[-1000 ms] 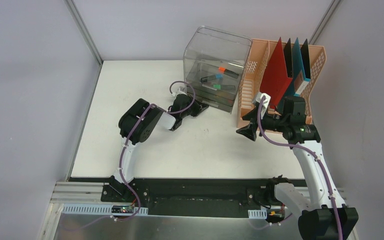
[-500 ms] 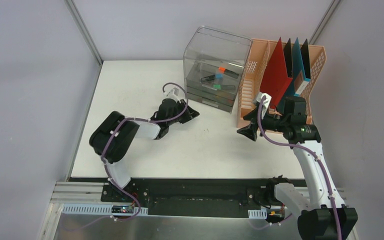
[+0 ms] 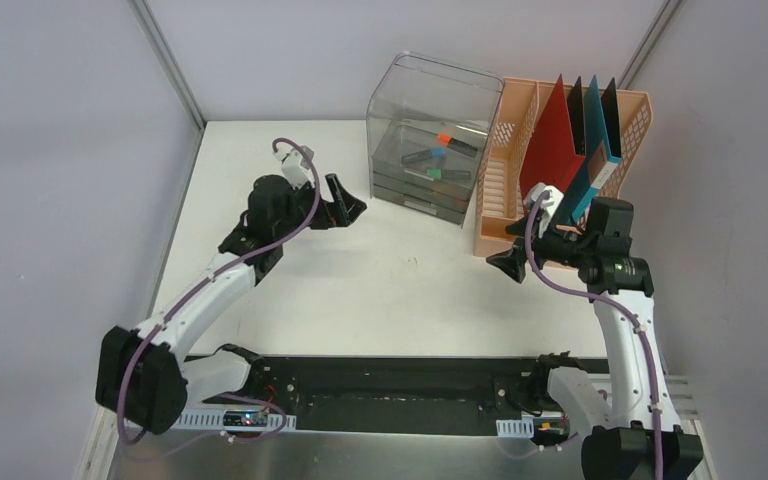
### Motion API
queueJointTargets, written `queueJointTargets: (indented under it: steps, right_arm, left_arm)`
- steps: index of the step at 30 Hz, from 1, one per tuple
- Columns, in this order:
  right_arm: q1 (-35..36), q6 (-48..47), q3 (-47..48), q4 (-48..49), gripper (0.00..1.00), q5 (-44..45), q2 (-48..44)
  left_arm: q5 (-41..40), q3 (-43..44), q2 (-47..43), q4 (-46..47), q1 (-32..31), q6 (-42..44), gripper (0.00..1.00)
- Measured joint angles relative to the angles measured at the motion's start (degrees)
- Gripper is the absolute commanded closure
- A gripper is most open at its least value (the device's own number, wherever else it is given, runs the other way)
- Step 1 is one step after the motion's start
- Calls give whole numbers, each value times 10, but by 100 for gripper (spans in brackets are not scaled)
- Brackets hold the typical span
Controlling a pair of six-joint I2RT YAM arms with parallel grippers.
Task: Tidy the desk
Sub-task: Reset both arms
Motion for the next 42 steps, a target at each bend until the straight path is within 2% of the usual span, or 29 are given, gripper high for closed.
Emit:
queueJointTargets:
  steps: [3, 9, 17, 25, 30, 36, 42]
  right_arm:
    - [-19, 0, 2, -6, 13, -1, -6]
    - [-55, 7, 28, -30, 1, -1, -6]
    - [-72, 63, 86, -44, 1, 20, -7]
    - [-73, 183, 130, -36, 1, 77, -27]
    - [-76, 200, 106, -14, 1, 79, -72]
    - [-81, 235, 46, 24, 0, 74, -78]
    - [-81, 287, 31, 53, 1, 91, -88]
  left_arm:
    - [-2, 6, -57, -50, 0, 5, 1]
    - [-2, 70, -125, -172, 1, 49, 1]
    - [-23, 131, -211, -295, 1, 152, 1]
    - [-24, 116, -259, -313, 1, 217, 1]
    - [-39, 85, -288, -319, 1, 250, 1]
    - [-53, 69, -308, -323, 1, 264, 1]
    - [-54, 69, -309, -322, 1, 270, 1]
